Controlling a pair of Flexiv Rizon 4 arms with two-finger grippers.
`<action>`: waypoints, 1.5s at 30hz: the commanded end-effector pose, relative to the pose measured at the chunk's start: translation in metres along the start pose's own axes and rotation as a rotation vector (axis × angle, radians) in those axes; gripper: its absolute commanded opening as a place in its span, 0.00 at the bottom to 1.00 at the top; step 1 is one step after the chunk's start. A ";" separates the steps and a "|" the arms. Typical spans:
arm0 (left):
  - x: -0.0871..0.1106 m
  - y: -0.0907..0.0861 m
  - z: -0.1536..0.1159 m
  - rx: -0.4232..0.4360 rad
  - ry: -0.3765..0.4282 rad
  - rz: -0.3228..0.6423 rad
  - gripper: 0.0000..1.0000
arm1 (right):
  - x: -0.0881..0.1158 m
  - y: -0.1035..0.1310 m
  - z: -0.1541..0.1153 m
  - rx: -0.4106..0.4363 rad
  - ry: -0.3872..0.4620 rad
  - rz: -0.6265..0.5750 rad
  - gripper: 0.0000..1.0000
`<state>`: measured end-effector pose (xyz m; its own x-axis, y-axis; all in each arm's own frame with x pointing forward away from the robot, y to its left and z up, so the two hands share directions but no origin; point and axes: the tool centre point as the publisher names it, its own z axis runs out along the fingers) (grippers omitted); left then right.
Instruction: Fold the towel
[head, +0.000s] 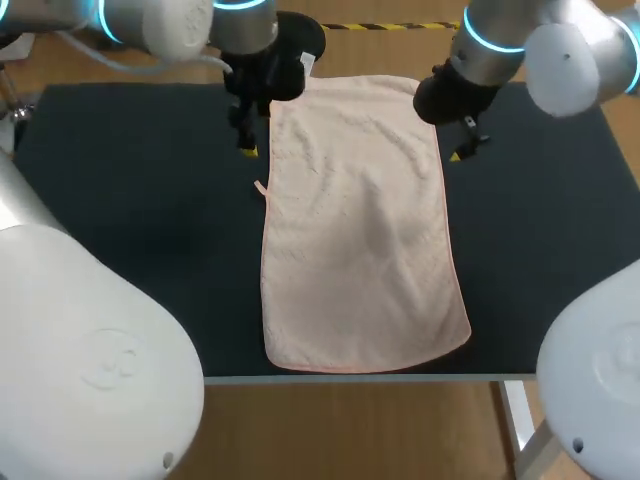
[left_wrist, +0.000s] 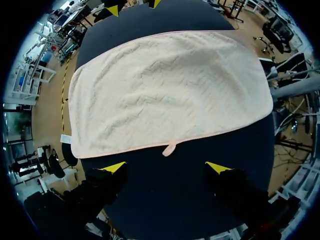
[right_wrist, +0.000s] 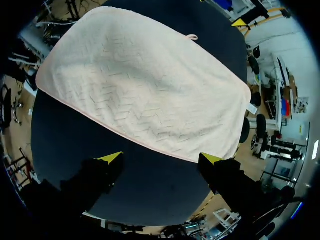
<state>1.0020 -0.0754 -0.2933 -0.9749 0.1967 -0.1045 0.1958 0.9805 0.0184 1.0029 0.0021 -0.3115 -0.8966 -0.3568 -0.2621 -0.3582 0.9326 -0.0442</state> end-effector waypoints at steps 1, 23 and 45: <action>0.000 -0.004 0.003 -0.048 -0.036 -0.023 1.00 | -0.006 0.004 0.006 0.307 0.154 0.018 1.00; -0.011 -0.013 0.023 0.029 -0.088 -0.216 1.00 | -0.007 -0.013 0.025 0.253 0.085 0.182 1.00; -0.024 -0.013 0.058 0.080 -0.079 -0.261 1.00 | -0.015 -0.016 0.058 0.064 0.155 0.399 1.00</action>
<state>1.0167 -0.0882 -0.3308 -0.9810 -0.0708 -0.1804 -0.0549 0.9943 -0.0917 1.0220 -0.0035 -0.3462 -0.9864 0.0116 -0.1637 0.0208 0.9983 -0.0544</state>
